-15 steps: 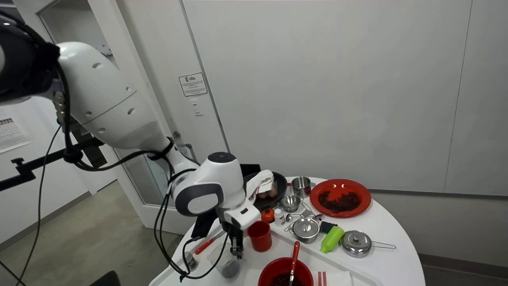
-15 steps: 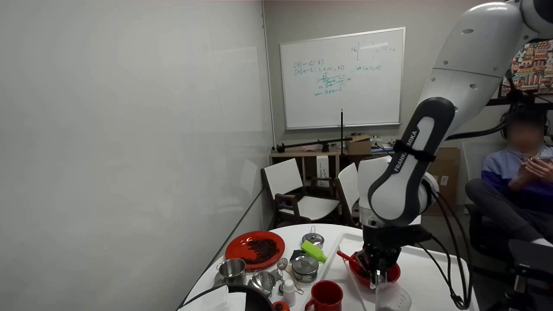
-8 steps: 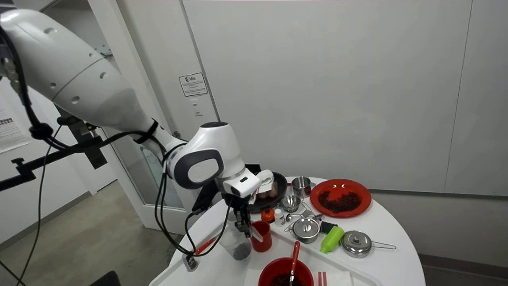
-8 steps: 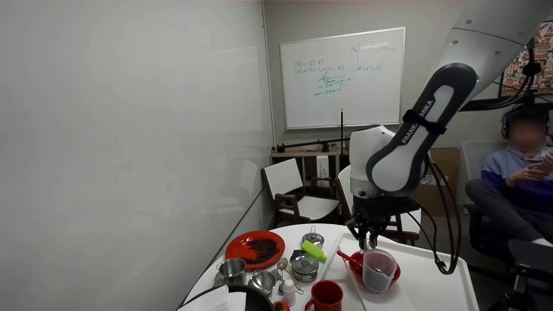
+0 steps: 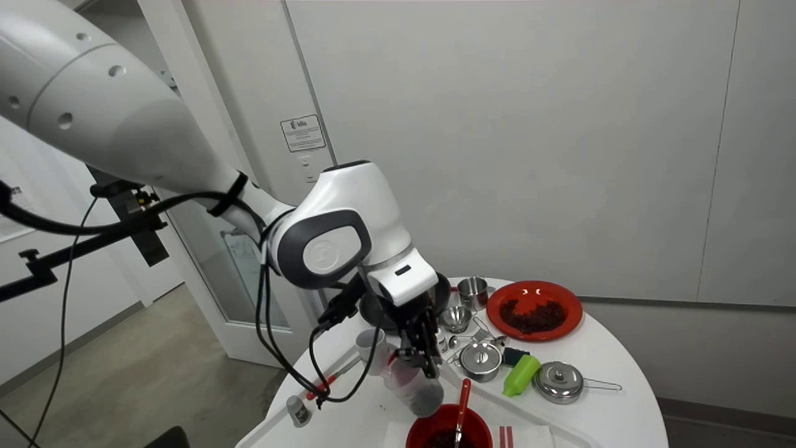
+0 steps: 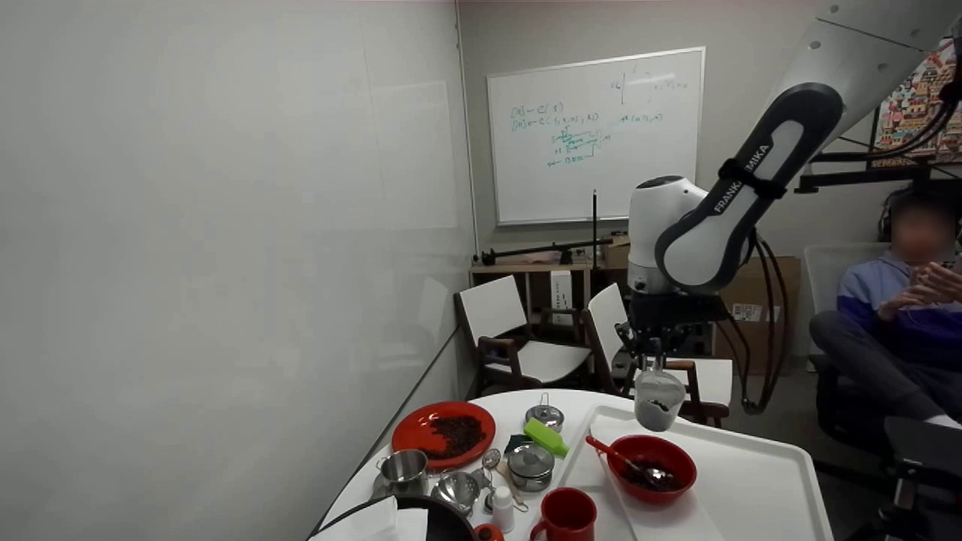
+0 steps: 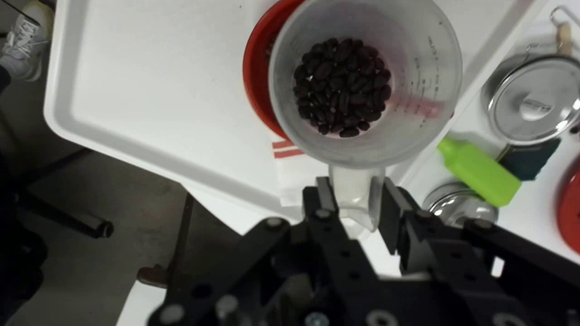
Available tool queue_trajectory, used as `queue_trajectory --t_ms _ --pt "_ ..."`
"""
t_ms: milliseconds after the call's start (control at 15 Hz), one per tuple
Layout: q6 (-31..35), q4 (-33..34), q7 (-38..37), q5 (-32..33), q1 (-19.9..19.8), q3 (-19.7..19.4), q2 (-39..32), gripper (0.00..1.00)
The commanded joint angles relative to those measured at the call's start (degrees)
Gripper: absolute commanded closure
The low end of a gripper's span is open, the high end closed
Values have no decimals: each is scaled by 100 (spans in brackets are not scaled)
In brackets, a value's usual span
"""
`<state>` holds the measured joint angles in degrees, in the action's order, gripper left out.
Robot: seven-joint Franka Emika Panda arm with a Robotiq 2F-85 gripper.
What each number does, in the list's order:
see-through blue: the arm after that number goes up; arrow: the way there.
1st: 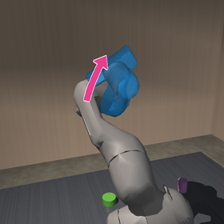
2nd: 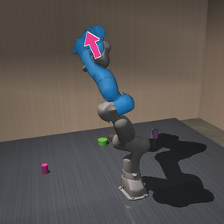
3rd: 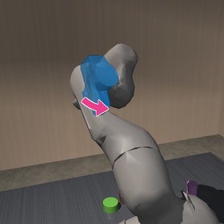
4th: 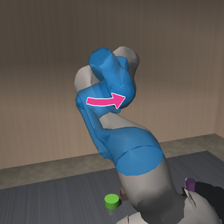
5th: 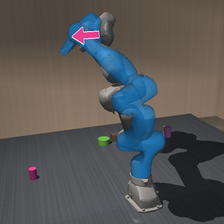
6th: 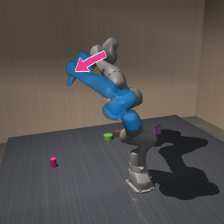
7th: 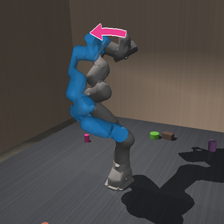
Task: Get the colorless jar and pour some of its contents in the red bowl
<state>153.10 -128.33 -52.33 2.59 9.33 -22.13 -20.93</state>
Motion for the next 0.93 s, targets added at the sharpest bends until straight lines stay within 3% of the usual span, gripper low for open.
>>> queue_trajectory --t_ms 0,267,600,667,867 --pt "119 -49 -1331 949 226 -513 18 89" --pt "-28 177 -2781 2251 571 -846 -239 89" --pt "-435 427 -4687 3898 1106 -862 -607 89" --pt "-508 493 -5053 4045 1517 -1121 -804 89" --pt "-952 670 -6170 4652 2090 -1276 -1194 89"
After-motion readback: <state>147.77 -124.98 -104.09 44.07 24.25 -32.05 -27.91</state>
